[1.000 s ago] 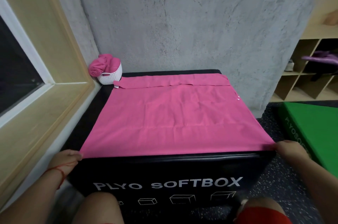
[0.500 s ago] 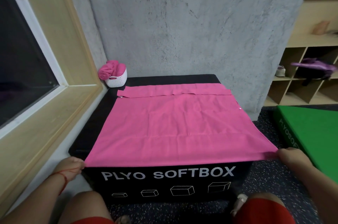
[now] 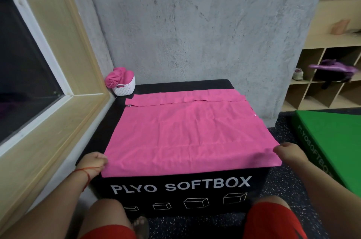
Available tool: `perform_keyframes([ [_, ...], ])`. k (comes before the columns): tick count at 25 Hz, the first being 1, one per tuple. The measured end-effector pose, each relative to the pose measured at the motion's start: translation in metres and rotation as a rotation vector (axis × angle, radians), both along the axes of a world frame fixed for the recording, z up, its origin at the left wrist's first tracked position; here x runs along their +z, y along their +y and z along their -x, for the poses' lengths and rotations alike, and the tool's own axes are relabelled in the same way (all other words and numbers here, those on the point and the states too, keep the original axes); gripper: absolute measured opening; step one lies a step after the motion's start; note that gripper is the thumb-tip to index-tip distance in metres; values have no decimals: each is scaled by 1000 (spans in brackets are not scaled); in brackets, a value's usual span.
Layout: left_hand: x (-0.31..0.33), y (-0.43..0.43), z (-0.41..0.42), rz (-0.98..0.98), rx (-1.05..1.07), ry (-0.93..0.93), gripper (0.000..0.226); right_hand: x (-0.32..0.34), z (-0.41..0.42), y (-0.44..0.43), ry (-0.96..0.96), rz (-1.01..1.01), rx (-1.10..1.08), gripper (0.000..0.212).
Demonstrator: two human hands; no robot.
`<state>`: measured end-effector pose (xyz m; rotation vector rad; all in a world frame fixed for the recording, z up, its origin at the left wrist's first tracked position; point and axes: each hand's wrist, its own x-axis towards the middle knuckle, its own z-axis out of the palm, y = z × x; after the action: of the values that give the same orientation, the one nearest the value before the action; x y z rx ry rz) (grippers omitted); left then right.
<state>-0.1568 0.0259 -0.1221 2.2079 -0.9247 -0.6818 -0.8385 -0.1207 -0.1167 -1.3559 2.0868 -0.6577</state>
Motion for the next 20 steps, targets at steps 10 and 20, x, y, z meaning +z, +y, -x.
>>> perform_keyframes([
  [10,3,-129,6,4,-104,-16,32,8,-71,-104,-46,33,67,14],
  [20,-4,-324,-26,27,22,-9,34,-18,-106,-295,-301,-39,-178,18],
])
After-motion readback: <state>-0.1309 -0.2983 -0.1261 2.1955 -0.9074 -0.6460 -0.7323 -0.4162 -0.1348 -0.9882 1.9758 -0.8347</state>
